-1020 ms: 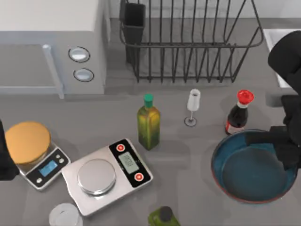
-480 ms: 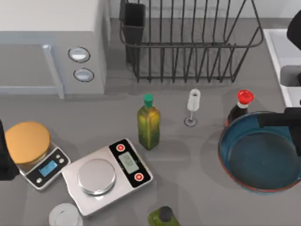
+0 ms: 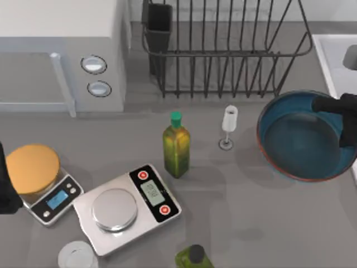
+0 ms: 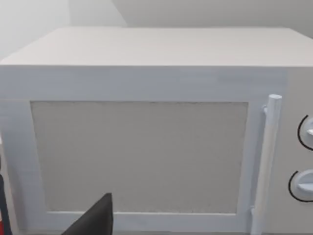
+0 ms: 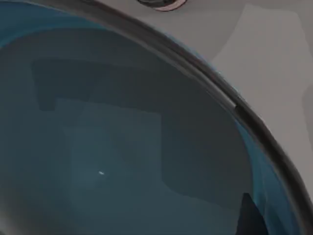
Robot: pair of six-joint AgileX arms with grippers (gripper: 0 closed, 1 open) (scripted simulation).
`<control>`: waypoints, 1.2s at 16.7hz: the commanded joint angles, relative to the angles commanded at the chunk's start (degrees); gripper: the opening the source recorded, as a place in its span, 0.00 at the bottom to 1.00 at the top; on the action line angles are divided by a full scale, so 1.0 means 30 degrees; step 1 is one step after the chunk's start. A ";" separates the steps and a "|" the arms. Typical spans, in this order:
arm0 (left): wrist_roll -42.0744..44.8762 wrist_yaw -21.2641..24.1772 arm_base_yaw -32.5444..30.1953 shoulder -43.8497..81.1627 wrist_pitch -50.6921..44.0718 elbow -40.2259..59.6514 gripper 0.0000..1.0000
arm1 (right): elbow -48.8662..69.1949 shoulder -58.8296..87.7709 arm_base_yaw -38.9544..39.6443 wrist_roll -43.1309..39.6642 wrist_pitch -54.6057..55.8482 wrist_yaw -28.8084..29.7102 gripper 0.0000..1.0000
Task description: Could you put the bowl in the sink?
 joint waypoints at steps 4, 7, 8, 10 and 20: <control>0.0000 0.0000 0.0000 0.0000 0.0000 0.0000 1.00 | -0.1935 0.0038 -0.3202 -0.1154 0.6970 -0.1896 0.00; 0.0000 0.0000 0.0000 0.0000 0.0000 0.0000 1.00 | -0.3938 0.0346 -0.5882 -0.2242 1.3527 -0.3322 0.00; 0.0000 0.0000 0.0000 0.0000 0.0000 0.0000 1.00 | -0.4686 0.0486 -0.6786 -0.2645 1.5860 -0.3773 0.00; 0.0000 0.0000 0.0000 0.0000 0.0000 0.0000 1.00 | -0.6220 0.0754 -0.8551 -0.3480 2.0597 -0.4618 0.00; 0.0000 0.0000 0.0000 0.0000 0.0000 0.0000 1.00 | -1.1690 0.0842 -1.4938 -0.6734 3.7313 -0.7437 0.00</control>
